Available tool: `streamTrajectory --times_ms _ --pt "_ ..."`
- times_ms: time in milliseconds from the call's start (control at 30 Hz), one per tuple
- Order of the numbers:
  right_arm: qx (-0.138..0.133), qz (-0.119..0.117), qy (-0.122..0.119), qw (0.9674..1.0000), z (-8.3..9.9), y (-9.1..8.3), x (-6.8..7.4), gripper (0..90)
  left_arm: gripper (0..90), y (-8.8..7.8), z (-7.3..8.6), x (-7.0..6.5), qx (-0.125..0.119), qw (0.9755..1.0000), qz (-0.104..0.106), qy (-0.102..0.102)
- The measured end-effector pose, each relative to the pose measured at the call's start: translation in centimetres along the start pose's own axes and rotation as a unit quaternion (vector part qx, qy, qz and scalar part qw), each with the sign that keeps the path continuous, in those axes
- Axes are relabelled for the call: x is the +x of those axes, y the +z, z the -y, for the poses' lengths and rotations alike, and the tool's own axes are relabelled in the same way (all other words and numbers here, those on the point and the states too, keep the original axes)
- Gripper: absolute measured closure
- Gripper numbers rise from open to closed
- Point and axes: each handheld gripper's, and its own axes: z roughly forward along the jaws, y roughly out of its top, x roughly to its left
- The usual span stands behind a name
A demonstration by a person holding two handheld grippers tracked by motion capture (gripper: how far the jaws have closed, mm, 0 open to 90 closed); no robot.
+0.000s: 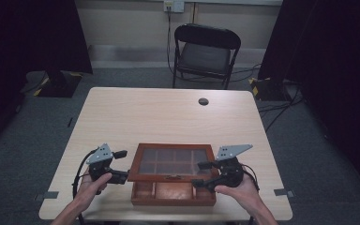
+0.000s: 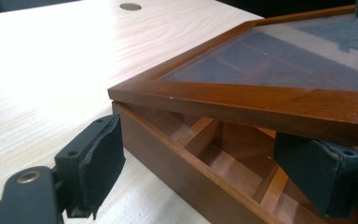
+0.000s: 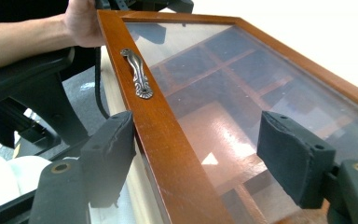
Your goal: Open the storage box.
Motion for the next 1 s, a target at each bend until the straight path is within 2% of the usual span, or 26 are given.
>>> streamTrajectory --times_ms 167,267,567,667,800,1000 --pt "-0.01 0.01 0.001 0.9999 0.0 -0.5 -0.1 24.8 16.0 -0.1 -0.4 0.1 -0.001 1.0 -0.002 0.002" --pt "-0.016 0.015 -0.003 0.9998 0.0 -0.8 -0.2 24.3 15.9 0.0 -0.8 0.1 -0.012 0.9999 -0.001 -0.009" --pt "-0.031 0.03 -0.022 0.9988 -0.5 -1.3 -0.2 25.1 15.4 0.4 -1.9 0.3 -0.019 0.9998 0.003 -0.005" --pt "-0.032 0.038 -0.025 0.9984 -0.5 -1.3 -0.3 25.3 15.4 0.5 -2.1 0.5 -0.016 0.9999 0.002 0.001" --pt "-0.036 0.044 -0.025 0.9981 -0.5 -1.4 -0.5 24.6 15.6 0.5 -2.2 0.5 -0.019 0.9998 0.003 -0.002" --pt "-0.041 0.051 -0.029 0.9974 -0.6 -1.5 -0.8 26.1 16.0 0.6 -2.8 0.5 -0.02 0.9998 0.006 0.003"
